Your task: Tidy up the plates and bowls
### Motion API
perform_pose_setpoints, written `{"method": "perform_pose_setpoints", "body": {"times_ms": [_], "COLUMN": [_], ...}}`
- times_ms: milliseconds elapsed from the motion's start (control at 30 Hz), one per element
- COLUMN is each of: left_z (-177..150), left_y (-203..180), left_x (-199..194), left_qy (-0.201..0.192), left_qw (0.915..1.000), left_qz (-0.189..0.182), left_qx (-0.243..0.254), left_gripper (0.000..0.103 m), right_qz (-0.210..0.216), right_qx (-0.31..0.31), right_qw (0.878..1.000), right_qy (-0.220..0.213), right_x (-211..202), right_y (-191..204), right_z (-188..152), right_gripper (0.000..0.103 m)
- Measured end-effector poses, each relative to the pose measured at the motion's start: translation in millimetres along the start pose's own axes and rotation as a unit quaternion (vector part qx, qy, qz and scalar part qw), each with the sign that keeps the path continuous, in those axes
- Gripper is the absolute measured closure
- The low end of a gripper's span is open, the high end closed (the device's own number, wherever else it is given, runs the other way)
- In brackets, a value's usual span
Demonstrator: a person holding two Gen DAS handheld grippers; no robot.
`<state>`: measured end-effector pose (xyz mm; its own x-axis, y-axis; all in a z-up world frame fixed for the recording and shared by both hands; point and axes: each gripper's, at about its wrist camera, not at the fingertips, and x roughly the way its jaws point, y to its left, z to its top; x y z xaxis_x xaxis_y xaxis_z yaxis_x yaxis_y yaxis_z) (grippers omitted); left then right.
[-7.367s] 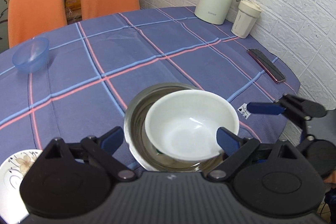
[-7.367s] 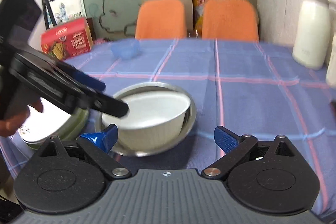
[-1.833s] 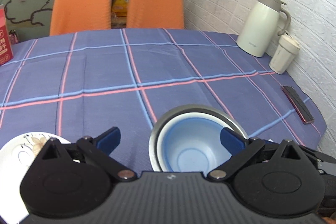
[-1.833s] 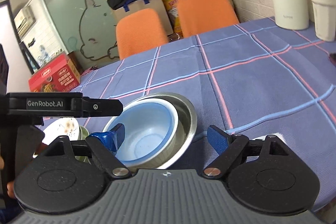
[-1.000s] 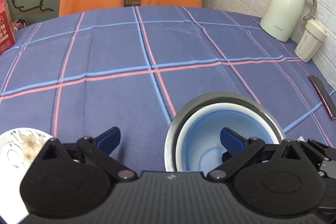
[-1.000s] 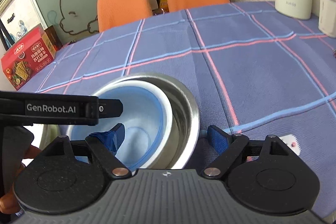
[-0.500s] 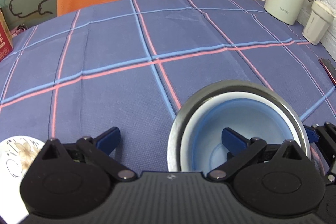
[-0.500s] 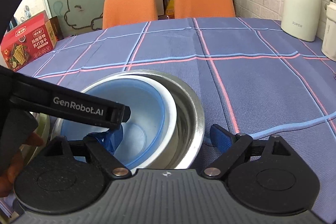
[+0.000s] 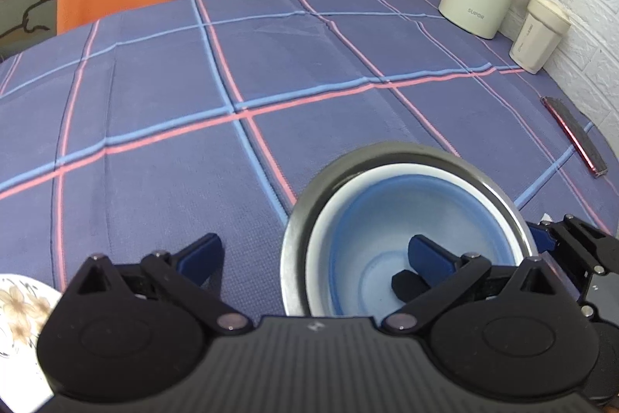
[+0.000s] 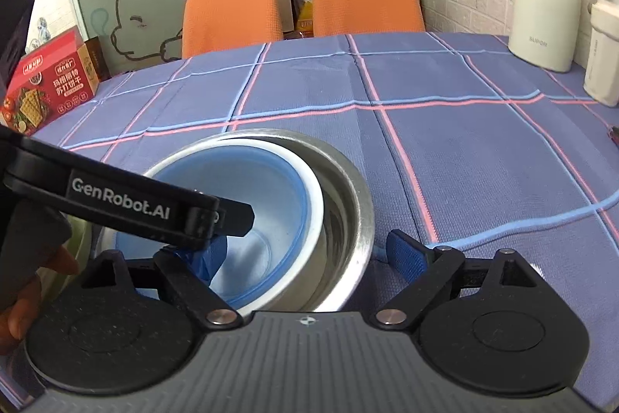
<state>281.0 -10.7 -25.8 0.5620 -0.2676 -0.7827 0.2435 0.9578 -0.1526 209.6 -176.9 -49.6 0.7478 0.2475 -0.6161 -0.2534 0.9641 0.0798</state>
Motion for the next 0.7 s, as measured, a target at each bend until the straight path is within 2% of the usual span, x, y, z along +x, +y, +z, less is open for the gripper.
{"method": "perform_pose_setpoints", "body": {"times_ms": [200,300,400,467,500,600,700], "left_z": [-4.6,-5.3,-4.9,-2.9,-0.9,5.4,9.2], "left_y": [-10.9,-16.5,-21.1,-18.4,-17.0,-11.5,-14.6], "left_x": [3.5,4.6,2.5,-0.9,-3.0,-6.1,-15.3], "left_qy": [-0.013,-0.013,-0.006,-0.001,0.003,0.02,0.01], "left_qw": [0.9992,0.9989,0.9994,0.9999,1.0,0.9991,0.9988], "left_qz": [0.039,0.045,0.032,0.015,0.004,-0.032,-0.045], "left_qx": [0.001,-0.001,0.009,0.008,0.006,-0.016,-0.017], "left_gripper": [0.002,0.002,0.007,0.017,0.029,0.029,0.029], "right_qz": [0.002,0.003,0.019,0.029,0.038,0.034,0.017], "right_qx": [-0.001,0.008,0.018,0.03,0.04,0.042,0.023], "right_qw": [1.0,1.0,1.0,0.999,0.998,0.999,0.999], "right_qy": [-0.009,-0.008,-0.005,0.001,0.004,-0.002,-0.018], "right_x": [2.8,2.5,0.4,-2.3,-4.4,-14.0,-23.2], "right_y": [9.1,11.8,18.4,16.0,14.8,17.3,23.9], "right_z": [-0.9,0.4,0.5,1.6,2.7,7.8,14.2], "right_gripper": [0.026,0.026,0.028,0.027,0.028,0.027,0.027]}}
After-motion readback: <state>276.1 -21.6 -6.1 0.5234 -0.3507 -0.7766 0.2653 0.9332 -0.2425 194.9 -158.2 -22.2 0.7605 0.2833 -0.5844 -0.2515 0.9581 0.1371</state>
